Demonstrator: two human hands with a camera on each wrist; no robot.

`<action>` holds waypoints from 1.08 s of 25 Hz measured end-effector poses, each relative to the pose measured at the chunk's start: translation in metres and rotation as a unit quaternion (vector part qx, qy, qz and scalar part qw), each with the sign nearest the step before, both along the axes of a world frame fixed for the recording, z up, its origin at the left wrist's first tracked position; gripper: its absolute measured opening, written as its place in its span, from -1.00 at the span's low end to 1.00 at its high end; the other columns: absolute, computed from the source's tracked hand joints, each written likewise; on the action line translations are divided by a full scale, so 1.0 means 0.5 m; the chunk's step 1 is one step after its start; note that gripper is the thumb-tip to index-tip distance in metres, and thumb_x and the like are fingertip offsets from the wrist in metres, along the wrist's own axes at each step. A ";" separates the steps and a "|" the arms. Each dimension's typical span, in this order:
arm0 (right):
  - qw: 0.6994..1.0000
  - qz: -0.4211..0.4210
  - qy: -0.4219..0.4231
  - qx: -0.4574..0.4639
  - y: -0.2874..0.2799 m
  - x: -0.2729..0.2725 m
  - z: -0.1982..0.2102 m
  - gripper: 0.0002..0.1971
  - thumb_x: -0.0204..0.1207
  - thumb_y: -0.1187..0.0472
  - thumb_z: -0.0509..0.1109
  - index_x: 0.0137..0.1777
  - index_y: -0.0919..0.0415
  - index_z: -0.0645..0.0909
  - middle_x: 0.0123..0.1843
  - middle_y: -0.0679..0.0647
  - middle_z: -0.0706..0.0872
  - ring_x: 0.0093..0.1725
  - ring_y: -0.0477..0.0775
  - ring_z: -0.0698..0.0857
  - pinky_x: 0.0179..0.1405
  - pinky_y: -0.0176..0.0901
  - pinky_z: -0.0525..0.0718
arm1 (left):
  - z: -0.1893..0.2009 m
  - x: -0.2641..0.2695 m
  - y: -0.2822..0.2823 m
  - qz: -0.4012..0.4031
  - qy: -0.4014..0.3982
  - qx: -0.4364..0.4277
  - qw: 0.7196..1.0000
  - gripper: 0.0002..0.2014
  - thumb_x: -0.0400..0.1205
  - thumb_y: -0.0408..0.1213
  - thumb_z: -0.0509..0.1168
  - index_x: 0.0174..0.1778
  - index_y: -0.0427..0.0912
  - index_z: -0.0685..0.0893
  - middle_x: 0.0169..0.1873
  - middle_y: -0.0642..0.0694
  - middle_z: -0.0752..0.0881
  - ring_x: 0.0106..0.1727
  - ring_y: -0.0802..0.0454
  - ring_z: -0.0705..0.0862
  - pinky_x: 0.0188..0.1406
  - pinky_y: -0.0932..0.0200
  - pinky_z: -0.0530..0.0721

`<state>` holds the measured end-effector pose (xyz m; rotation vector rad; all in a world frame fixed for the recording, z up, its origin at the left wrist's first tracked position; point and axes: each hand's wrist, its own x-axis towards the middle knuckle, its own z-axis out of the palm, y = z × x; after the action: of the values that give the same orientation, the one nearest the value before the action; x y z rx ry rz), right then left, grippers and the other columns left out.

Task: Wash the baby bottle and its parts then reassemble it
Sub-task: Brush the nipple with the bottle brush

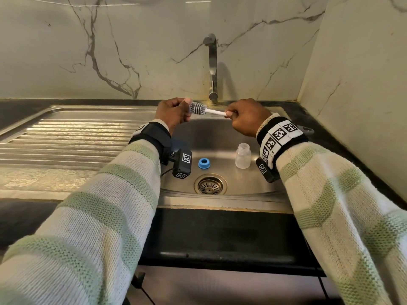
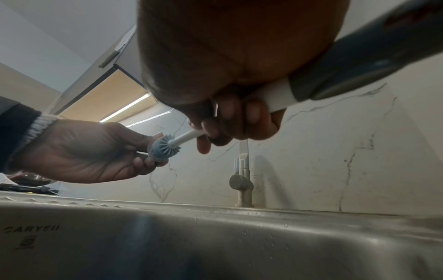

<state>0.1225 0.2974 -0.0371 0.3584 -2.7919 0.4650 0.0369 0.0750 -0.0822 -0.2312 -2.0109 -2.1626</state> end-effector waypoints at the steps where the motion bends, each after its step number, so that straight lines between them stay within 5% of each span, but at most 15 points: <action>1: 1.000 -0.004 0.011 -0.001 0.002 0.000 -0.001 -0.81 0.63 0.18 0.30 -0.01 0.13 0.76 -0.19 0.05 0.74 -0.29 0.05 0.57 -0.23 -0.19 0.46 | 0.000 -0.002 0.001 0.001 -0.013 -0.004 1.000 -0.80 0.68 -0.20 0.37 -0.06 -0.28 0.77 -0.37 -0.16 0.70 -0.45 0.04 0.59 -0.41 0.18 0.67; 4: 1.000 -0.006 0.022 -0.012 0.003 0.002 0.001 -0.83 0.61 0.15 0.38 0.07 0.08 0.79 -0.10 0.03 0.78 -0.18 0.05 0.65 -0.07 -0.16 0.59 | -0.009 -0.006 -0.001 -0.008 -0.055 -0.025 0.998 -0.77 0.71 -0.18 0.34 -0.04 -0.31 0.72 -0.28 -0.25 0.68 -0.48 0.05 0.57 -0.47 0.21 0.64; 9: 1.000 -0.016 0.022 -0.001 0.005 0.006 0.005 -0.78 0.57 0.18 0.38 0.15 0.08 0.79 0.05 0.09 0.81 -0.02 0.13 0.71 0.09 -0.03 0.68 | -0.014 -0.002 -0.002 -0.022 -0.023 -0.047 0.998 -0.88 0.69 -0.29 0.37 -0.10 -0.26 0.75 -0.42 -0.13 0.66 -0.45 0.08 0.57 -0.24 0.16 0.65; 14: 0.999 -0.019 -0.040 0.008 -0.016 0.008 0.018 -0.82 0.57 0.24 0.29 -0.02 0.17 0.75 -0.16 0.15 0.73 -0.19 0.16 0.64 -0.23 -0.17 0.50 | 0.006 0.000 -0.009 -0.001 0.059 -0.058 0.997 -0.90 0.67 -0.29 0.38 -0.05 -0.22 0.79 -0.48 -0.04 0.67 -0.43 0.09 0.59 -0.30 0.24 0.65; 17: 0.997 -0.019 -0.075 0.009 -0.012 0.007 0.018 -0.80 0.58 0.30 0.28 -0.06 0.40 0.71 -0.14 0.33 0.73 -0.26 0.17 0.58 -0.27 -0.12 0.50 | 0.005 0.007 -0.005 -0.012 0.089 -0.083 0.993 -0.92 0.66 -0.33 0.39 -0.02 -0.15 0.80 -0.44 -0.01 0.72 -0.38 0.07 0.63 -0.23 0.21 0.68; 19: 0.994 -0.001 -0.104 0.020 -0.002 0.013 0.024 -0.77 0.63 0.33 0.27 -0.03 0.46 0.72 -0.22 0.27 0.70 -0.32 0.09 0.54 -0.34 -0.23 0.51 | 0.002 0.011 0.000 -0.026 0.099 -0.108 0.989 -0.90 0.65 -0.37 0.40 -0.01 -0.12 0.80 -0.43 0.05 0.74 -0.36 0.06 0.65 -0.20 0.20 0.70; 21: 0.994 0.004 -0.110 0.014 0.004 0.018 0.024 -0.75 0.67 0.33 0.23 -0.02 0.45 0.73 -0.34 0.14 0.60 -0.41 0.00 0.47 -0.47 -0.36 0.44 | 0.003 0.011 0.003 -0.035 0.102 -0.112 0.988 -0.86 0.64 -0.40 0.41 -0.03 -0.06 0.81 -0.36 0.06 0.77 -0.32 0.05 0.69 -0.16 0.18 0.71; 24: 0.998 -0.004 -0.057 -0.026 0.009 0.007 0.009 -0.73 0.67 0.25 0.23 0.00 0.35 0.75 -0.15 0.25 0.73 -0.33 0.04 0.52 -0.26 -0.17 0.47 | 0.006 0.007 0.008 -0.024 0.072 -0.063 0.995 -0.89 0.65 -0.37 0.40 -0.02 -0.09 0.81 -0.23 -0.07 0.79 -0.29 0.03 0.72 -0.14 0.15 0.73; 27: 0.999 -0.025 -0.026 -0.028 0.012 -0.001 0.001 -0.78 0.67 0.12 0.31 0.07 0.12 0.79 -0.15 0.03 0.74 -0.29 -0.03 0.58 -0.14 -0.21 0.47 | 0.001 0.013 0.011 -0.032 0.013 -0.029 0.999 -0.86 0.67 -0.31 0.39 0.08 -0.25 0.77 -0.27 -0.15 0.76 -0.36 0.03 0.65 -0.29 0.21 0.71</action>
<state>0.1220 0.3032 -0.0366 0.2662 -2.8243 0.5483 0.0436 0.0807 -0.0819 -0.3343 -2.0818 -2.1286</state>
